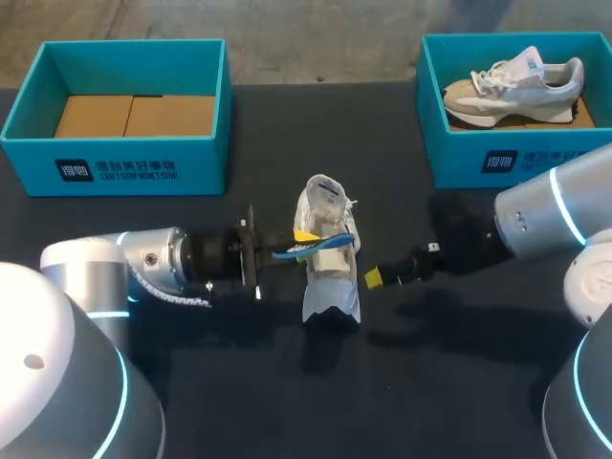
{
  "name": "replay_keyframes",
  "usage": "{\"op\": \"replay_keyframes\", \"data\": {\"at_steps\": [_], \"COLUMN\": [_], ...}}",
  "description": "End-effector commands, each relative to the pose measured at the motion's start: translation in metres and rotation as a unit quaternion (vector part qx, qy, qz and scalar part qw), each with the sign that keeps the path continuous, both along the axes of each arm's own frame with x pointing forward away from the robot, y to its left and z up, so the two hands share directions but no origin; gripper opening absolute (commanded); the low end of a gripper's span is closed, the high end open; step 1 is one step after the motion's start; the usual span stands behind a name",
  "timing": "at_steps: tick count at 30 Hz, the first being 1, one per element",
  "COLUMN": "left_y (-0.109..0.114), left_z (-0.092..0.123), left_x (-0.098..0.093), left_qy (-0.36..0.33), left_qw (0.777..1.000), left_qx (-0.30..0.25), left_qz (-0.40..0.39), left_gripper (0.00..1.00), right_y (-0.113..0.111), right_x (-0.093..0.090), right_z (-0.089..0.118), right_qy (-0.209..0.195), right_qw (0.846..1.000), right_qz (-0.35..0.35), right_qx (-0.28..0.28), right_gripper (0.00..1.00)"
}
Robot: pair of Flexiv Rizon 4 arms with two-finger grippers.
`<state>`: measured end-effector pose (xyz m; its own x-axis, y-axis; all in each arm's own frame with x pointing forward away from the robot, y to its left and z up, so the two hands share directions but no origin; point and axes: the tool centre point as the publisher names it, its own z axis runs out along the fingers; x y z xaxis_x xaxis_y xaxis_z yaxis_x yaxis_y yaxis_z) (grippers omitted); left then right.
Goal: Take the shoe out of the shoebox, open the shoe tongue, remove and reinsert the insole, then place the shoe into the shoebox
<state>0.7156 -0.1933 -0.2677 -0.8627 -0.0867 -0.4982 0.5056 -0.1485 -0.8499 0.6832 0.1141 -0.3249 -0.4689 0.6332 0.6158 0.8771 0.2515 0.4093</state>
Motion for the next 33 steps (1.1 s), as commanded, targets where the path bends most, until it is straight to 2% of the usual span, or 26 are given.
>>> {"op": "replay_keyframes", "data": {"at_steps": [1,22,33], "left_y": [-0.007,-0.001,-0.007], "left_z": [-0.006,-0.023,-0.034], "left_x": [0.001,0.008,0.014], "left_qy": [-0.002,-0.017,-0.024], "left_qw": [1.0,1.0,0.999], "left_qx": [-0.003,0.02,0.03], "left_qz": [-0.001,-0.002,0.006], "left_gripper": [0.0,0.0,0.0], "right_y": [-0.003,-0.003,-0.003], "right_x": [-0.002,-0.002,-0.002], "right_z": [0.0,0.0,0.0], "right_qy": [-0.001,-0.001,-0.001], "right_qw": [1.0,1.0,1.0], "right_qz": [0.001,0.001,0.001], "right_qx": [0.003,0.003,0.003], "right_gripper": [1.0,1.0,1.0]}}
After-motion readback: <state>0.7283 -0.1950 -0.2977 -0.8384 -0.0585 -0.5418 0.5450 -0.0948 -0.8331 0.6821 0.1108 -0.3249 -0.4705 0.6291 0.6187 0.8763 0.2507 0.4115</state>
